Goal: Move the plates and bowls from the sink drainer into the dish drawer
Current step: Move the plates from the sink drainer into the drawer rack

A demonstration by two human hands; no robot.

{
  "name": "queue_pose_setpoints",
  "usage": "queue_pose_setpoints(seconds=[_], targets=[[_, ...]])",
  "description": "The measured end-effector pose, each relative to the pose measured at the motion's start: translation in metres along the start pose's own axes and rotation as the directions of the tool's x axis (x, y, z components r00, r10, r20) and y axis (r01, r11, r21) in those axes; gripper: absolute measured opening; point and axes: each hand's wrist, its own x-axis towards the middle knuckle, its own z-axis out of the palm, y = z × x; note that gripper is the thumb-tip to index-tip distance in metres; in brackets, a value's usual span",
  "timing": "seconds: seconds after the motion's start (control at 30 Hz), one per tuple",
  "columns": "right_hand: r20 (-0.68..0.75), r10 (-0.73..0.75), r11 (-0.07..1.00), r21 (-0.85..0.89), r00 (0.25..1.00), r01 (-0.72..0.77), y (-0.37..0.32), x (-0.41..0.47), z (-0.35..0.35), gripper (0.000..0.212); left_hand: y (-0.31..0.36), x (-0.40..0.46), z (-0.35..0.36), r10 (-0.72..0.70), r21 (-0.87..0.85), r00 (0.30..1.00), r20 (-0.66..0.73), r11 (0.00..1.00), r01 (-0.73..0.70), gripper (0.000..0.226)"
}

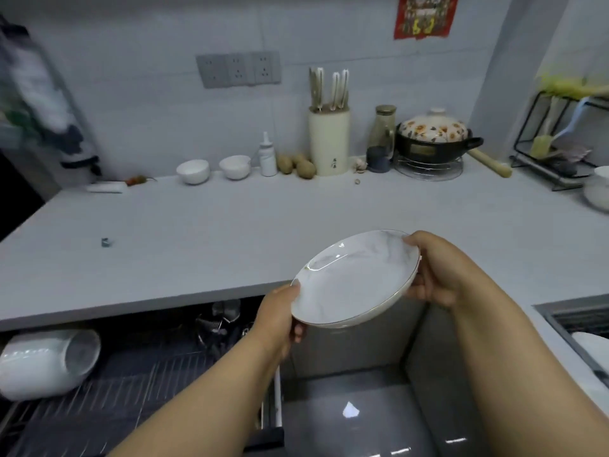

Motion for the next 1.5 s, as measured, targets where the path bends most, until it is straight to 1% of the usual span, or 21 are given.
queue_pose_setpoints(seconds=[0.1,0.17,0.23,0.3,0.4,0.47,0.6,0.63,0.73,0.83,0.93,1.1,1.23,1.37,1.43,1.5], targets=[[0.071,-0.007,1.000,-0.010,0.997,0.007,0.009,-0.005,0.057,0.021,0.001,-0.017,-0.058,0.008,-0.013,0.996,-0.089,1.000,-0.009,0.029],[0.112,-0.019,0.999,-0.026,0.993,0.023,0.016,-0.009,0.095,0.019,0.003,-0.031,-0.095,0.003,0.010,0.987,-0.159,1.000,-0.001,0.035],[0.155,-0.026,0.998,-0.046,0.988,0.033,0.024,-0.016,0.131,0.017,0.004,-0.043,-0.129,-0.009,0.019,0.969,-0.247,1.000,0.014,0.041],[0.200,-0.021,0.998,-0.057,0.980,0.033,0.032,-0.021,0.163,0.015,0.004,-0.056,-0.159,-0.002,0.028,0.945,-0.327,1.000,0.012,0.040],[0.278,0.007,0.997,-0.078,0.960,0.016,0.050,-0.028,0.219,0.014,0.003,-0.079,-0.213,0.021,0.047,0.895,-0.446,0.999,0.000,0.036],[0.318,0.032,0.996,-0.087,0.948,-0.004,0.061,-0.031,0.251,0.015,0.000,-0.091,-0.245,0.036,0.046,0.861,-0.508,0.999,-0.014,0.037],[0.368,0.107,0.991,-0.118,0.924,-0.067,0.083,-0.032,0.306,0.031,-0.012,-0.110,-0.301,0.028,-0.005,0.799,-0.600,0.999,-0.038,0.035],[0.375,0.129,0.988,-0.128,0.918,-0.087,0.089,-0.031,0.317,0.033,-0.015,-0.113,-0.313,0.022,-0.021,0.782,-0.623,0.999,-0.045,0.033],[0.402,0.187,0.980,-0.143,0.897,-0.140,0.102,-0.028,0.346,0.030,-0.022,-0.122,-0.342,0.013,-0.073,0.734,-0.679,0.994,-0.085,0.020],[0.401,0.221,0.971,-0.175,0.889,-0.163,0.115,-0.021,0.374,0.029,-0.026,-0.130,-0.367,0.019,-0.068,0.671,-0.741,0.992,-0.104,0.011],[0.366,0.254,0.957,-0.226,0.895,-0.179,0.131,-0.008,0.403,0.035,-0.030,-0.131,-0.390,0.030,-0.052,0.624,-0.781,0.992,-0.113,0.015],[0.306,0.287,0.942,-0.263,0.908,-0.208,0.165,0.021,0.455,0.025,-0.030,-0.123,-0.432,0.039,-0.009,0.580,-0.814,0.997,-0.080,0.017],[0.280,0.323,0.919,-0.323,0.904,-0.228,0.190,0.049,0.495,0.027,-0.030,-0.109,-0.464,0.057,0.053,0.536,-0.842,0.998,-0.024,0.021],[0.259,0.364,0.897,-0.354,0.894,-0.263,0.213,0.079,0.529,0.030,-0.032,-0.087,-0.491,0.093,0.166,0.544,-0.834,0.982,0.086,0.024],[0.251,0.373,0.891,-0.366,0.893,-0.270,0.224,0.095,0.545,0.028,-0.034,-0.076,-0.503,0.123,0.234,0.546,-0.829,0.962,0.139,0.028],[0.237,0.373,0.889,-0.368,0.897,-0.273,0.235,0.108,0.560,0.027,-0.036,-0.067,-0.515,0.157,0.319,0.566,-0.809,0.927,0.198,0.032]])
